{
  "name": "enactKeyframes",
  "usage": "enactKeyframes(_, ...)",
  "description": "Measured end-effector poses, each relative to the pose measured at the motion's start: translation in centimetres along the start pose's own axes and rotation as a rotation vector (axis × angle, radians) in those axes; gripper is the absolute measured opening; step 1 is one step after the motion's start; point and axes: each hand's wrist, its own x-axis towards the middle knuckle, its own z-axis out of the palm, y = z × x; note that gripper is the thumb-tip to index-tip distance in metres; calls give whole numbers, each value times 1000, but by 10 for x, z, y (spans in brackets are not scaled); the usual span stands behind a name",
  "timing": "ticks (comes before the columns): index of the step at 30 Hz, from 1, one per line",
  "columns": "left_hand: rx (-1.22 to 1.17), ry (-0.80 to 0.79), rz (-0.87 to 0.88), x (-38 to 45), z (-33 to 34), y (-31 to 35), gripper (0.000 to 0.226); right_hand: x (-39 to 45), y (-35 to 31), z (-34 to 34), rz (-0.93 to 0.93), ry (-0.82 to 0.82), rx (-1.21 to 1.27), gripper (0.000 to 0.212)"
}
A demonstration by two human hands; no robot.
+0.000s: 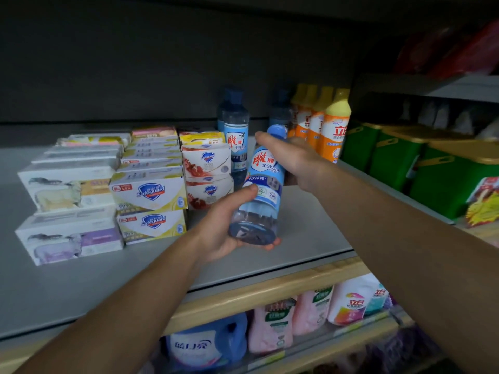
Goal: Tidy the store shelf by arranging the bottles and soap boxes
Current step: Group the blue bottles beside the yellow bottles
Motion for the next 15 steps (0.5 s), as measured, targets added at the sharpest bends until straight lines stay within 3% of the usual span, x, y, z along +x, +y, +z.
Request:
enactKeyframes(4,11,-4,11,3,-3,-1,55,2,4,-2,-31,-33,29,42)
enactKeyframes(7,-37,-4,33,5,-7,-2,51,-2,7,-9,-32,-148,168,40)
enactKeyframes(12,-254,-330,26,4,-17,2,71,-13,14,-24,-9,-488,647,48)
enactKeyframes(15,-255,-392,13,6,-22,3,75,-15,13,-25,-79,-432,580,25)
